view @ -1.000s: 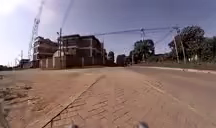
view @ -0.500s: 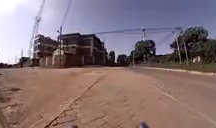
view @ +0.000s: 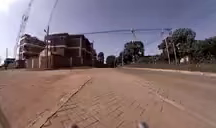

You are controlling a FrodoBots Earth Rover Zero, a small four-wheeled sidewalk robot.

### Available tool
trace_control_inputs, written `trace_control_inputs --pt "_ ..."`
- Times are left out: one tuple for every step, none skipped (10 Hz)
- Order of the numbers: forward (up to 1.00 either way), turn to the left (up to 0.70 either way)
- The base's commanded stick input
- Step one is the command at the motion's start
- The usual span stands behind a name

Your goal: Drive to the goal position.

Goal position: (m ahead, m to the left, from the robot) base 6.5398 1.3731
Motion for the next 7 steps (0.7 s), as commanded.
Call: trace_control_inputs --pt "1.00 0.00" --pt "1.00 0.00" --pt "1.00 0.00" --pt "1.00 0.00" --pt "1.00 0.00" --pt "1.00 0.00" --pt "1.00 0.00"
